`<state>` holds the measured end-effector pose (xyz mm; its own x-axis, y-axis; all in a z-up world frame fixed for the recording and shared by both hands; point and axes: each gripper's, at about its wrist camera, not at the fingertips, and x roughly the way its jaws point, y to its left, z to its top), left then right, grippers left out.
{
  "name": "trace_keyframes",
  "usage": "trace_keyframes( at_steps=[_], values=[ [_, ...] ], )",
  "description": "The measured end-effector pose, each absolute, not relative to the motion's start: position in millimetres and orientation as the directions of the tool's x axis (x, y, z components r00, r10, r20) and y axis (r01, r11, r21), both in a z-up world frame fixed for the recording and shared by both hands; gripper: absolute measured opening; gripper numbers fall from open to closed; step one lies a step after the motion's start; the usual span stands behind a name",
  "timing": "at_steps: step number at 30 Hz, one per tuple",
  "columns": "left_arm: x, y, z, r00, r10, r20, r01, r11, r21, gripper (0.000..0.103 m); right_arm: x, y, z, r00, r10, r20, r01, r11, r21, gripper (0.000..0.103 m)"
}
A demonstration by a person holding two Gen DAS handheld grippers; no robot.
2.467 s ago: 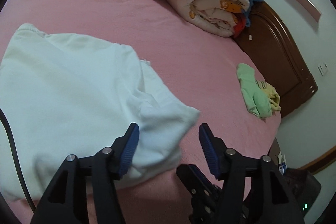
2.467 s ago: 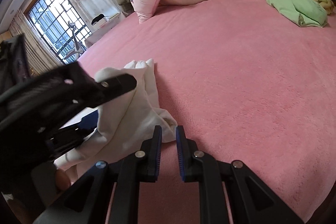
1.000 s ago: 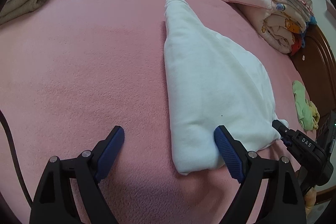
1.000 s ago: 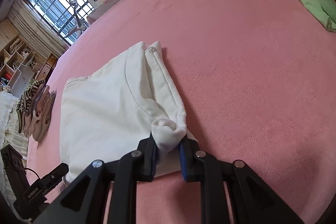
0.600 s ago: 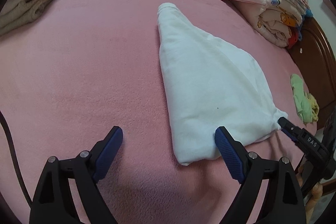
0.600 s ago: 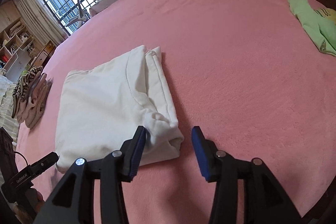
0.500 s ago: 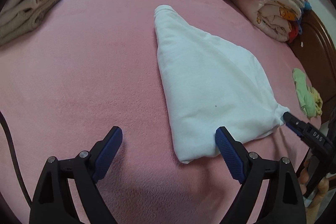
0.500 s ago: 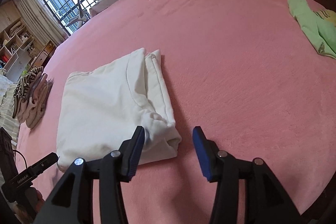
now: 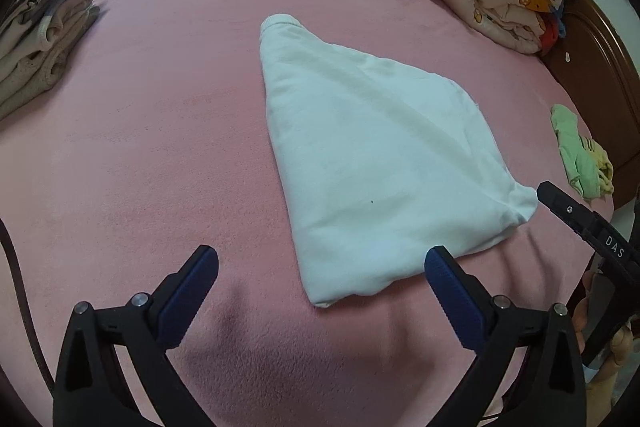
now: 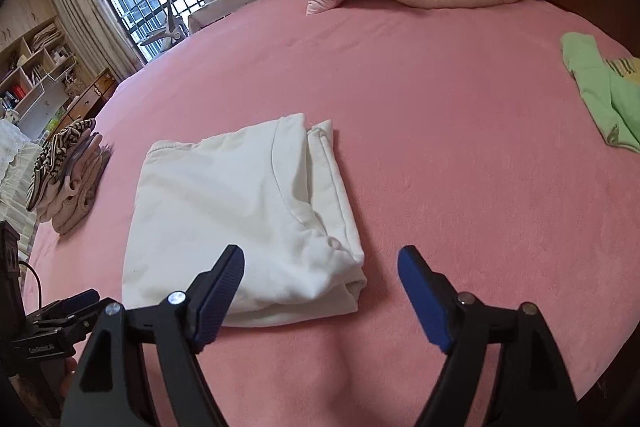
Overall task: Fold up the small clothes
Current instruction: 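Press the folded sweatshirt flat with both open grippers, then grasp the folded sweatshirt with both grippers and lift it off the bed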
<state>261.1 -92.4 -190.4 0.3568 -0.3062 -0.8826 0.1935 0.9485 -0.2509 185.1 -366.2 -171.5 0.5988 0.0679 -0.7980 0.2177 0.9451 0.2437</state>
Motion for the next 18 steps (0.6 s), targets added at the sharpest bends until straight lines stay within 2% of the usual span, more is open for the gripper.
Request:
trace_keyframes(
  at_steps=[10,18],
  values=[
    [294.2,-86.2,-181.1,0.359,-0.358,-0.862,0.191,0.932,-0.307,0.103,221.1,-362.7,-178.6,0.55,0.102,-0.829,0.119,0.973,0.198,0.08],
    [331.6,-75.3,-209.1,0.316,-0.45,-0.835,0.112,0.892,-0.439,0.103,259.8,-386.3,-226.1,0.414,0.291,-0.863,0.105,0.926,0.362,0.08]
  ],
)
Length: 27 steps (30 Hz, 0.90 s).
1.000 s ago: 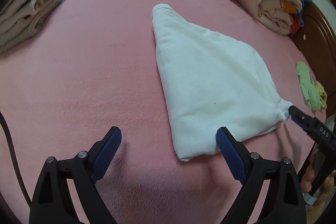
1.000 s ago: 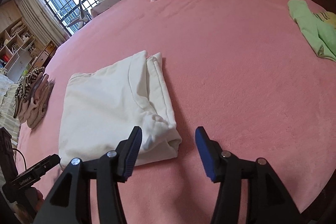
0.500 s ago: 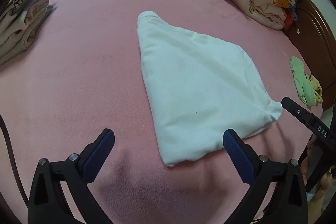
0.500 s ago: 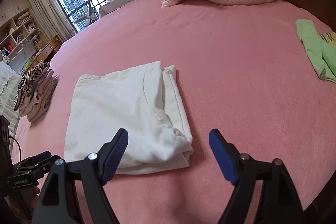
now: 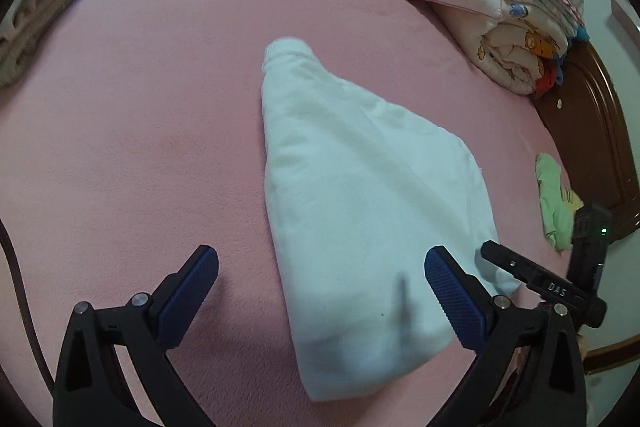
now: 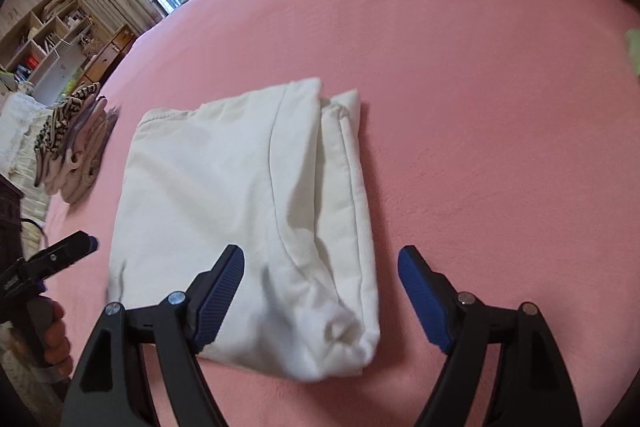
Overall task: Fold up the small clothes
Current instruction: 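Grasp the folded sweatshirt with both grippers and lift it off the bed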
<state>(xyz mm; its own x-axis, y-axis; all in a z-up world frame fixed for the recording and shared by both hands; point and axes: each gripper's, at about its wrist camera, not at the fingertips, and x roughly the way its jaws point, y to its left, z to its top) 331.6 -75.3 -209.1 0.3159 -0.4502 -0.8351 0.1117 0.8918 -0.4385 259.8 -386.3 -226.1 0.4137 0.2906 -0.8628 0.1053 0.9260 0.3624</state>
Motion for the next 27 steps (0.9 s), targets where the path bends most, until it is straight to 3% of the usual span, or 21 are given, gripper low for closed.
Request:
trace_keyframes(
  at_steps=[8,11,12,14,16,19,27],
  values=[
    [336.5,-77.0,-250.8,0.252,-0.508,-0.823,0.041,0.856,-0.516,0.101,281.1,-389.6,-249.6,0.39,0.428,-0.815,0.056,0.873,0.485,0.081],
    [334.7,-85.7,-251.6,0.256,-0.519,-0.815,0.066,0.851,-0.521,0.083,290.8,-376.5,-254.3,0.356,0.49,-0.796,0.019,0.848,0.53,0.061],
    [334.2,-90.4,-251.7,0.255,-0.528,-0.81,0.084,0.846,-0.526,0.064,294.0,-372.3,-255.0,0.352,0.479,-0.804,0.019,0.855,0.518,0.056],
    [330.1,-99.5,-246.2,0.281,-0.478,-0.832,0.102,0.877,-0.47,0.056,294.5,-367.7,-253.9,0.356,0.468,-0.809,0.014,0.863,0.505,0.045],
    [325.2,-102.4,-239.3,0.31,-0.453,-0.836,0.118,0.891,-0.439,0.04,290.0,-368.3,-249.8,0.366,0.473,-0.801,0.02,0.857,0.515,0.026],
    [314.9,-103.7,-225.0,0.347,-0.429,-0.834,0.151,0.903,-0.402,0.029,278.2,-360.8,-236.0,0.399,0.444,-0.802,0.007,0.873,0.487,0.021],
    [266.3,-95.7,-182.7,0.404,-0.353,-0.844,0.205,0.934,-0.293,0.025,226.7,-317.9,-192.3,0.484,0.316,-0.816,-0.025,0.937,0.348,0.019]
  ],
)
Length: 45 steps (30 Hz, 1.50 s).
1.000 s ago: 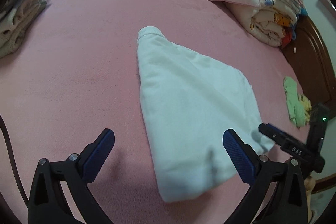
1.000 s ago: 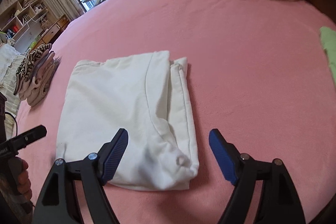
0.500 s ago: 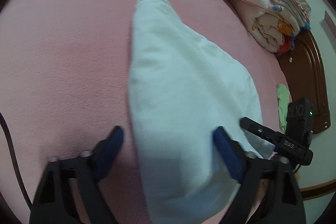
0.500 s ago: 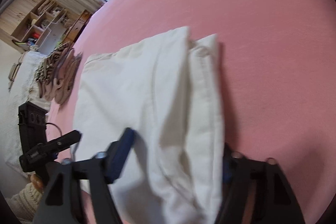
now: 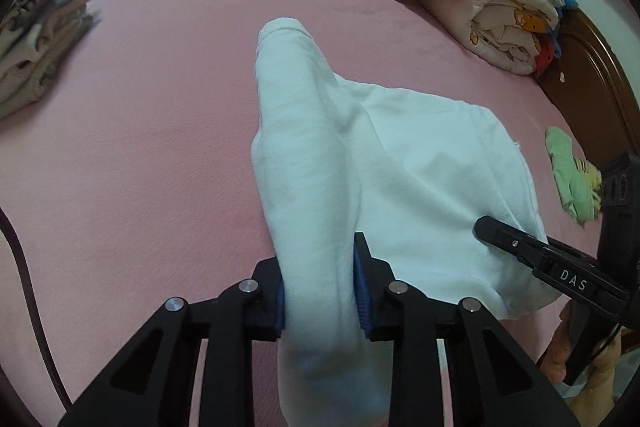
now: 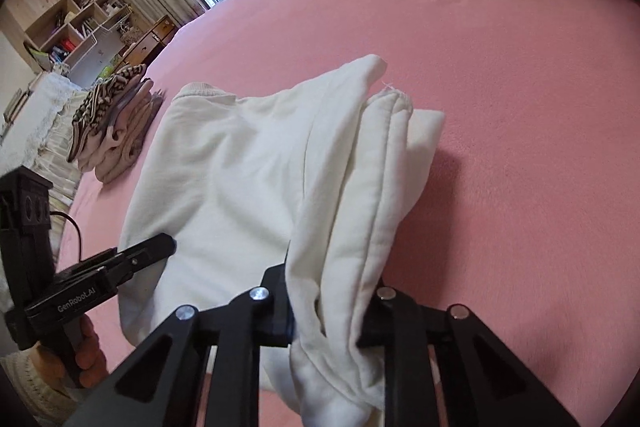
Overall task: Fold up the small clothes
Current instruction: 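Grasp the folded sweatshirt with both grippers and lift it off the bed, then carry the sweatshirt with both grippers onto the clothes stack and release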
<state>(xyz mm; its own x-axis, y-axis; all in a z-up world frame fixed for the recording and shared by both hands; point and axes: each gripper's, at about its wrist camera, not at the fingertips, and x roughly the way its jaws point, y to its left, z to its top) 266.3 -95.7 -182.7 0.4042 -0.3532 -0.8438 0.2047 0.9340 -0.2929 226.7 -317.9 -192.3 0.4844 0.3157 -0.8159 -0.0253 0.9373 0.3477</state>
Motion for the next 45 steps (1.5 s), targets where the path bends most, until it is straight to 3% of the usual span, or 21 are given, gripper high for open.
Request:
trace_keyframes(
  at_steps=[9,17,23,30,36,41,44,45],
  values=[
    [196.1,-32.0,-122.5,0.474,-0.297,-0.829,0.198,0.953,-0.228,0.025,153.7,-250.6,-146.4,0.546,0.319,-0.775,-0.061,0.938,0.343,0.018],
    [173.5,78.1,-45.8,0.617,-0.221,-0.755,0.133,0.975,-0.177,0.025,171.1,-150.9,-73.4,0.588,0.408,-0.698,-0.211,0.911,0.355,0.018],
    [237.6,194.0,24.8,0.683,-0.146,-0.716,0.052,0.987,-0.152,0.025,242.6,-43.4,-10.6,0.607,0.486,-0.628,-0.33,0.874,0.358,0.018],
    [366.2,313.4,73.5,0.715,-0.061,-0.696,-0.027,0.993,-0.115,0.026,375.2,71.6,33.8,0.614,0.522,-0.591,-0.333,0.851,0.405,0.018],
    [476.6,392.5,54.6,0.697,-0.006,-0.717,-0.114,0.986,-0.119,0.027,477.1,143.4,14.7,0.625,0.504,-0.596,-0.254,0.853,0.456,0.018],
    [554.4,421.6,-24.4,0.601,-0.05,-0.798,-0.191,0.96,-0.204,0.029,528.9,173.5,-45.5,0.583,0.452,-0.675,-0.179,0.882,0.435,0.018],
    [566.0,428.1,-62.2,0.594,-0.024,-0.804,-0.222,0.956,-0.192,0.049,543.6,170.2,-79.9,0.562,0.417,-0.715,-0.152,0.901,0.406,0.019],
    [565.7,430.8,-69.6,0.613,-0.02,-0.79,-0.229,0.952,-0.202,0.062,545.2,168.1,-85.8,0.563,0.411,-0.717,-0.15,0.904,0.4,0.019]
  ],
)
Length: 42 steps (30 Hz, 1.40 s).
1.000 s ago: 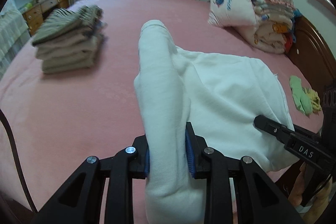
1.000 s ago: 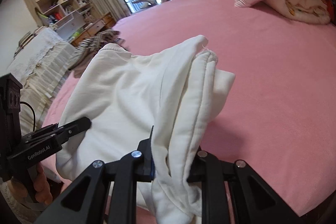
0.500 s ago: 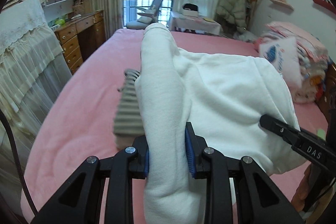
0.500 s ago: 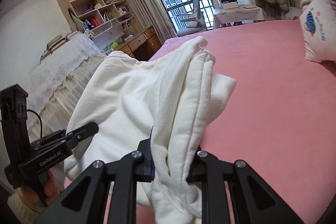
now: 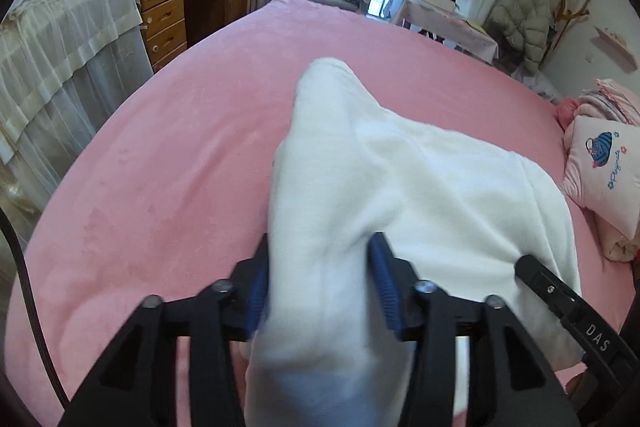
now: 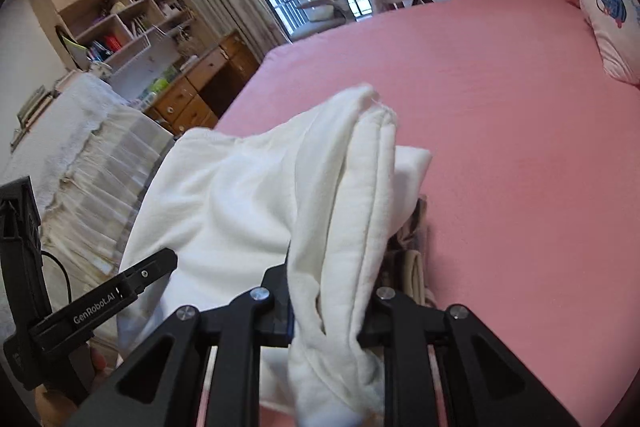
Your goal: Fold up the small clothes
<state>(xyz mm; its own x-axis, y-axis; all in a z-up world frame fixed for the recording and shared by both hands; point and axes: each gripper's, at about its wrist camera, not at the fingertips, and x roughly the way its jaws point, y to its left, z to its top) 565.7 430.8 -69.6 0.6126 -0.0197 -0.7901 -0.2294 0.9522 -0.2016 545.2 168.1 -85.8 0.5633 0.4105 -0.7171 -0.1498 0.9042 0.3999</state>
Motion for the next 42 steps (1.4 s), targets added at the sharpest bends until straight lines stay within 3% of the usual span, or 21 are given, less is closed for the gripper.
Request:
trace_keyframes(
  at_steps=[1,2,5,6,7,9,15,19,32,42],
  values=[
    [563.8,434.3,-74.6,0.631,-0.011,-0.776,-0.248,0.944,-0.216,0.08,547.1,165.8,-91.1,0.567,0.402,-0.719,-0.15,0.909,0.39,0.021],
    [562.6,436.2,-80.9,0.636,-0.006,-0.772,-0.269,0.936,-0.228,0.086,548.0,163.4,-94.0,0.568,0.398,-0.721,-0.152,0.911,0.383,0.021],
    [551.3,445.0,-92.0,0.639,-0.056,-0.767,-0.295,0.903,-0.312,0.09,549.5,153.3,-101.7,0.55,0.403,-0.731,-0.166,0.911,0.378,0.034],
    [550.2,448.3,-92.0,0.638,-0.059,-0.768,-0.301,0.898,-0.319,0.091,547.3,150.9,-100.5,0.546,0.402,-0.735,-0.169,0.912,0.373,0.042],
    [548.3,449.9,-90.9,0.64,-0.05,-0.767,-0.302,0.901,-0.311,0.091,547.2,148.1,-98.1,0.55,0.387,-0.74,-0.167,0.919,0.356,0.053],
    [540.1,449.0,-82.9,0.645,0.005,-0.764,-0.3,0.921,-0.248,0.091,540.6,145.9,-85.9,0.581,0.355,-0.733,-0.184,0.934,0.307,0.058],
    [496.3,424.4,-36.8,0.66,0.212,-0.721,-0.324,0.946,-0.019,0.091,508.7,128.4,-40.9,0.637,0.349,-0.687,-0.215,0.937,0.277,0.058],
    [458.2,404.3,-3.0,0.659,0.261,-0.705,-0.317,0.947,0.054,0.091,478.4,112.8,-14.5,0.634,0.352,-0.689,-0.215,0.936,0.28,0.058],
    [313.7,342.5,91.7,0.674,0.145,-0.724,-0.274,0.96,-0.064,0.091,344.9,71.0,86.3,0.667,0.364,-0.65,-0.272,0.931,0.242,0.058],
    [218.4,277.1,121.3,0.702,0.072,-0.709,-0.193,0.977,-0.092,0.091,260.7,34.3,111.7,0.661,0.381,-0.646,-0.309,0.923,0.229,0.058]
  ],
)
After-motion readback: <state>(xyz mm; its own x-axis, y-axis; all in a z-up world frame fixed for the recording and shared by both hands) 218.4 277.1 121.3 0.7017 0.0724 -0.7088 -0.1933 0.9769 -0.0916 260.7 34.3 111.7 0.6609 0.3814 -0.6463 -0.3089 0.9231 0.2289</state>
